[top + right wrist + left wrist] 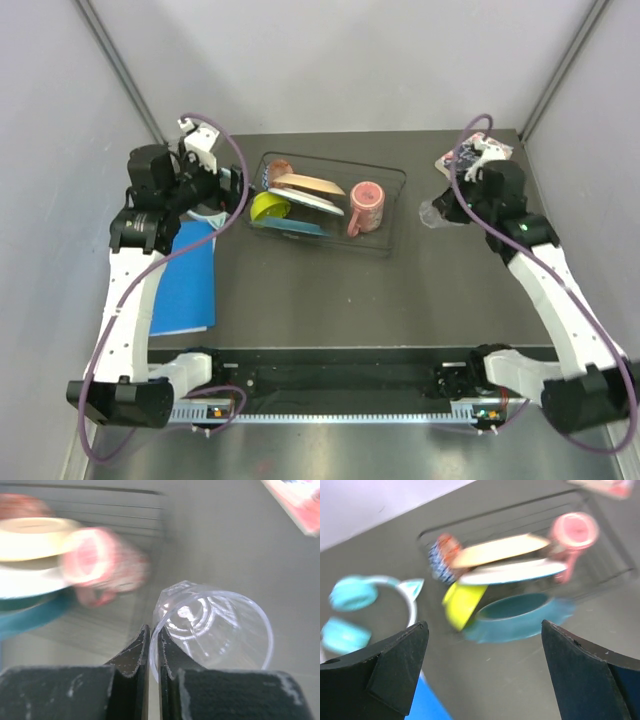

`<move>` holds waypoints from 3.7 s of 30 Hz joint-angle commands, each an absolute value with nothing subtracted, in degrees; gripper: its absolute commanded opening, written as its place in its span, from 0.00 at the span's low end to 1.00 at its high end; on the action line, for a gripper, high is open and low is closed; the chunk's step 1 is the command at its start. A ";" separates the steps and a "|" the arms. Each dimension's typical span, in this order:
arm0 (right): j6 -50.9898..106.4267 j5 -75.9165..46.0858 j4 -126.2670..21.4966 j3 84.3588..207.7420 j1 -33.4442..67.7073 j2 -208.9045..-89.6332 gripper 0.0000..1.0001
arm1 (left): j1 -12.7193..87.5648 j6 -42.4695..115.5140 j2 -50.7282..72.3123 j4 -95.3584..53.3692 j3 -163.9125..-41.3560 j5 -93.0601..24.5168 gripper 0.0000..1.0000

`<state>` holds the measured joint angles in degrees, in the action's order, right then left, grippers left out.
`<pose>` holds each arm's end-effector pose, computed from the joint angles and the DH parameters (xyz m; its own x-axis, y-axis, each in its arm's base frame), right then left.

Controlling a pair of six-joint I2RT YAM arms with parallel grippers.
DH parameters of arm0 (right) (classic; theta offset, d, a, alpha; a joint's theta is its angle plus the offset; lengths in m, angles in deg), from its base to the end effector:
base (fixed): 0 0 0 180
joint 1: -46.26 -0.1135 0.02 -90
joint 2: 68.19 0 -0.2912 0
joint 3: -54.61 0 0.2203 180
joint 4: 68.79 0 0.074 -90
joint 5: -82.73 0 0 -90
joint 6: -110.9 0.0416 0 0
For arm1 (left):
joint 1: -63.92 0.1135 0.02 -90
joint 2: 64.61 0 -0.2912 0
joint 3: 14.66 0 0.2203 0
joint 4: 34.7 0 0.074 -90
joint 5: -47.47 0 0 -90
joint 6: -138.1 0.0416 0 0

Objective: Load the mixed dishes into the dish rack

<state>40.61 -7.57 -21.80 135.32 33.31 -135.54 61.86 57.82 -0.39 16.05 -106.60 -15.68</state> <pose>0.2128 0.0492 0.3691 -0.5851 0.2115 -0.7829 -0.0329 0.9584 0.2835 0.1898 -0.0256 0.4347 -0.3098 0.1619 -0.9369 0.5070 0.8617 -0.0188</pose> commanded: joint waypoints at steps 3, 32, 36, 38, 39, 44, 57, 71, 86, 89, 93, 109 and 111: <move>56.99 -44.46 -42.10 127.21 34.04 -119.62 0.00 | 57.25 50.14 0.95 15.48 -115.96 0.78 0.99; 119.52 -45.77 -137.00 112.69 25.61 -136.83 0.00 | 41.07 -2.35 7.63 -28.21 -103.24 10.99 0.99; 118.20 -45.51 -136.48 114.10 24.11 -139.55 0.00 | 40.28 -3.05 7.98 -29.26 -103.15 10.99 0.99; 118.11 -45.42 -136.74 114.97 23.67 -140.52 0.00 | 39.84 -2.88 7.90 -29.26 -102.80 10.99 0.99; 118.28 -45.33 -137.18 115.76 23.50 -141.57 0.00 | 39.58 -2.70 7.81 -29.26 -102.54 10.91 0.99; 117.41 -44.90 -137.27 118.05 22.00 -144.21 0.00 | 38.44 -1.21 7.81 -27.86 -102.01 10.12 0.99; 117.85 -43.66 -139.29 120.43 17.87 -148.96 0.00 | 37.20 7.93 8.95 -21.00 -103.24 3.52 0.68; 113.47 -50.85 -127.45 113.41 23.05 -142.91 0.51 | 37.03 31.36 9.74 -0.02 -116.58 -6.58 0.00; 81.38 -54.91 -71.18 110.93 42.83 -114.09 1.00 | 27.64 58.27 30.61 35.49 -138.81 -6.15 0.00; 78.74 -55.00 -65.83 112.68 43.10 -112.84 1.00 | 26.84 60.49 38.36 41.29 -147.25 -4.92 0.00; 76.19 -53.77 -61.42 112.69 43.18 -111.43 1.00 | 25.69 62.51 43.04 43.68 -153.23 -5.70 0.00; 72.41 -51.40 -55.44 112.34 43.09 -108.44 1.00 | 20.95 65.06 51.74 41.50 -152.02 -16.52 0.00; 72.49 -51.31 -55.27 111.99 43.18 -108.27 1.00 | 21.03 65.85 52.80 41.40 -152.81 -17.31 0.00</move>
